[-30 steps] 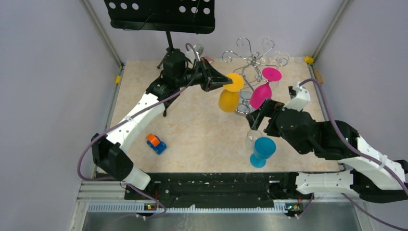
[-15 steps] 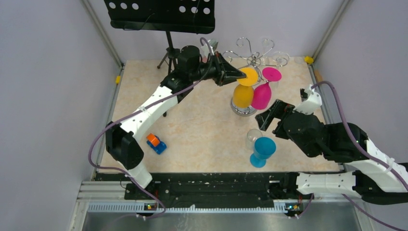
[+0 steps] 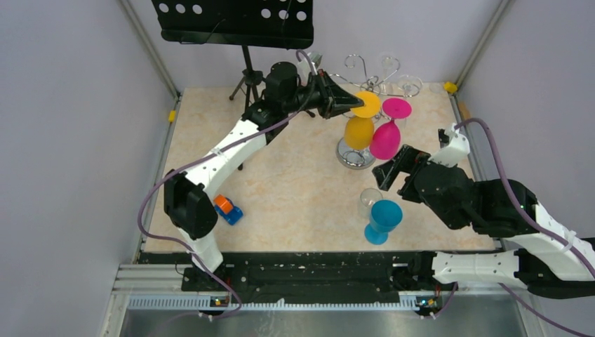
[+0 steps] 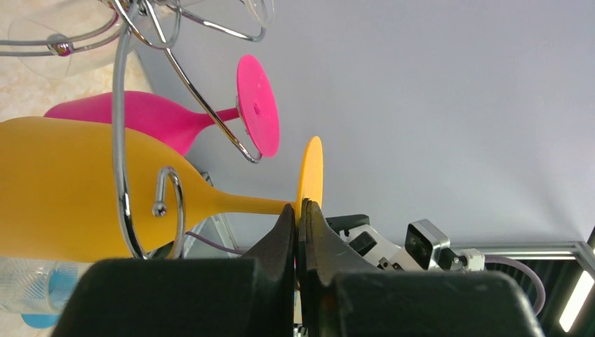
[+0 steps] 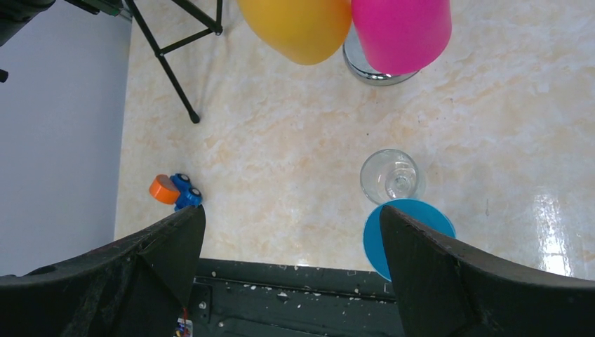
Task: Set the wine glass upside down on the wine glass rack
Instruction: Turn the wine glass upside down at the wine rack.
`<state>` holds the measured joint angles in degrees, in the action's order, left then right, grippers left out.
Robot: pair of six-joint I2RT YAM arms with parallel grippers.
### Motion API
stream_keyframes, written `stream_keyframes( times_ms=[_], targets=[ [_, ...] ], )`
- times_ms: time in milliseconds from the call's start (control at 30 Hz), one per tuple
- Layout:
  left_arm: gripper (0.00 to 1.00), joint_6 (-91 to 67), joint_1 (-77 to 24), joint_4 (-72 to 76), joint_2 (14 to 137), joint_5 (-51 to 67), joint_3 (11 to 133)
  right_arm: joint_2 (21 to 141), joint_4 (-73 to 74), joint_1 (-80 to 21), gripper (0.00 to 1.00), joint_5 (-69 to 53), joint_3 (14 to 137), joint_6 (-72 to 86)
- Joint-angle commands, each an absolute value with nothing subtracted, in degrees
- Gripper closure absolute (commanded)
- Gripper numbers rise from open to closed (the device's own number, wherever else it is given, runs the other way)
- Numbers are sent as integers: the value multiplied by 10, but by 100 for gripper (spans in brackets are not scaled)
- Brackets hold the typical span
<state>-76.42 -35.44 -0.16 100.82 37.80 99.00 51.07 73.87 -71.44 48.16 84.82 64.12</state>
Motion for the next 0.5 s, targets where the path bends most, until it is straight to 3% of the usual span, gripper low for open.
stream_keyframes(
  times_ms=[0, 467],
  targets=[
    [100, -764, -354, 38, 1022, 369, 1028, 505, 716, -712, 3, 490, 850, 626],
    [100, -761, -354, 47, 1054, 337, 1037, 487, 708, -712, 3, 492, 839, 623]
  ],
)
